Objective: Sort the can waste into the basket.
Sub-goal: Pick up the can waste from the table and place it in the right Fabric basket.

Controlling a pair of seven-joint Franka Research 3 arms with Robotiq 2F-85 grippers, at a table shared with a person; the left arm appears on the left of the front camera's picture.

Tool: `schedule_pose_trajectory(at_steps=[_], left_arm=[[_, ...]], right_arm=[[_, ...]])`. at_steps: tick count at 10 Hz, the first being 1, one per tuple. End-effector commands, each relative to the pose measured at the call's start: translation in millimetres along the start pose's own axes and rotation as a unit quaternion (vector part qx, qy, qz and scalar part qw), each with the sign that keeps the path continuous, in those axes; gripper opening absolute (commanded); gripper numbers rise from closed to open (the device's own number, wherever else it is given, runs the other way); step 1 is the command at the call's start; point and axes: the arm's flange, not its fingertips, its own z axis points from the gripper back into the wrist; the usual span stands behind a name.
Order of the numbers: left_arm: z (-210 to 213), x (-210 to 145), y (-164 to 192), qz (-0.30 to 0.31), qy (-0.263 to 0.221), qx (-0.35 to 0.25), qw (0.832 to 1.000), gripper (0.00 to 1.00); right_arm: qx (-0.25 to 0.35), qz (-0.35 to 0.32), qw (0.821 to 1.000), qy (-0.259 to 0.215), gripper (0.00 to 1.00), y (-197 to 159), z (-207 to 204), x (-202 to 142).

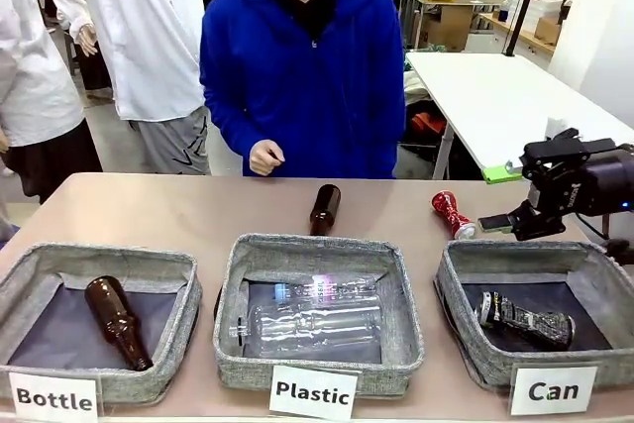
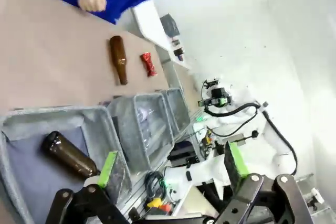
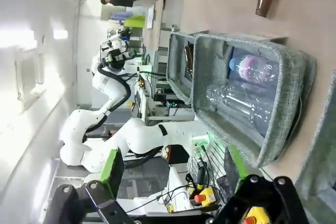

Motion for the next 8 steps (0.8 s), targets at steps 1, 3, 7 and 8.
schedule_pose_trajectory(at_steps=[1, 3, 7, 8], left_arm=[[-12.6, -6.1, -11.4, -0.003, 0.068, 0.055, 0.996, 1.0], [-12.6, -6.1, -11.4, -0.003, 0.068, 0.055, 0.996, 1.0], [-12.6, -6.1, -11.4, -0.003, 0.068, 0.055, 0.996, 1.0], [-12.6, -6.1, -11.4, -0.003, 0.068, 0.055, 0.996, 1.0]], right_arm=[[0.008, 0.014, 1.0, 0.0, 1.0, 12.5, 3.8, -3.6], [0.008, 0.014, 1.0, 0.0, 1.0, 12.5, 3.8, -3.6], [0.008, 0.014, 1.0, 0.0, 1.0, 12.5, 3.8, -3.6], [0.008, 0.014, 1.0, 0.0, 1.0, 12.5, 3.8, -3.6]])
